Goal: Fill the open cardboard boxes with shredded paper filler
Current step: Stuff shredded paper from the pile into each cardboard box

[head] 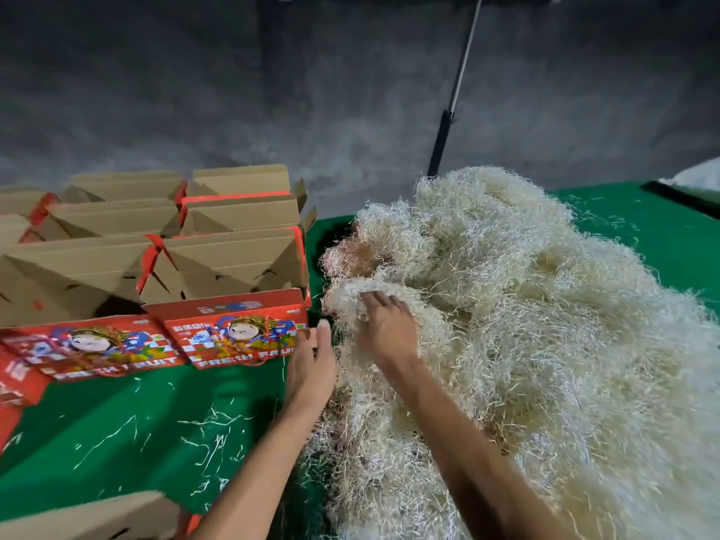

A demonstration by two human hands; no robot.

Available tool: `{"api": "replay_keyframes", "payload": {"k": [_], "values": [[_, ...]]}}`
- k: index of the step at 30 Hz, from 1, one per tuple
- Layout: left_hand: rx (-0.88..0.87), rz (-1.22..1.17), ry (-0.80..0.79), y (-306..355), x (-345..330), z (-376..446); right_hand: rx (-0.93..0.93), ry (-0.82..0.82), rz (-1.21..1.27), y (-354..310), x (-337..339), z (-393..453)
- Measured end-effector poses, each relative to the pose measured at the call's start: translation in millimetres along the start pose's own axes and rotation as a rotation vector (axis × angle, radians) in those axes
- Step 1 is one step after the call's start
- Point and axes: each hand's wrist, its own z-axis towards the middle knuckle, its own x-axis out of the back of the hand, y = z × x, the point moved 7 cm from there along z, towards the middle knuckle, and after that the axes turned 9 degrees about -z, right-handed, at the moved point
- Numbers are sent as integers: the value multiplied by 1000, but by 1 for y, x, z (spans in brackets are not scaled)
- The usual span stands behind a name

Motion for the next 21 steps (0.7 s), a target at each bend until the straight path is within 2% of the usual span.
{"api": "replay_keyframes", "payload": {"k": [3, 7, 9, 14, 16, 19, 21], "values": [[259, -265, 110, -12, 35, -2, 81, 214, 103, -50, 51, -8], [324, -536, 158, 0, 87, -22, 185, 424, 204, -120, 107, -33], [355, -663, 158, 6, 116, -36, 224, 478, 298, -150, 128, -43], [317, -922, 65, 21, 183, -68, 246, 311, 813, -210, 157, -61], [273, -936, 11, 29, 208, -82, 194, 237, 1044, -225, 162, -64], [160, -797, 41, 35, 250, -99, 79, 100, 1232, -246, 154, -69], [192, -853, -11, 36, 261, -104, -31, -87, 1296, -261, 134, -75]]}}
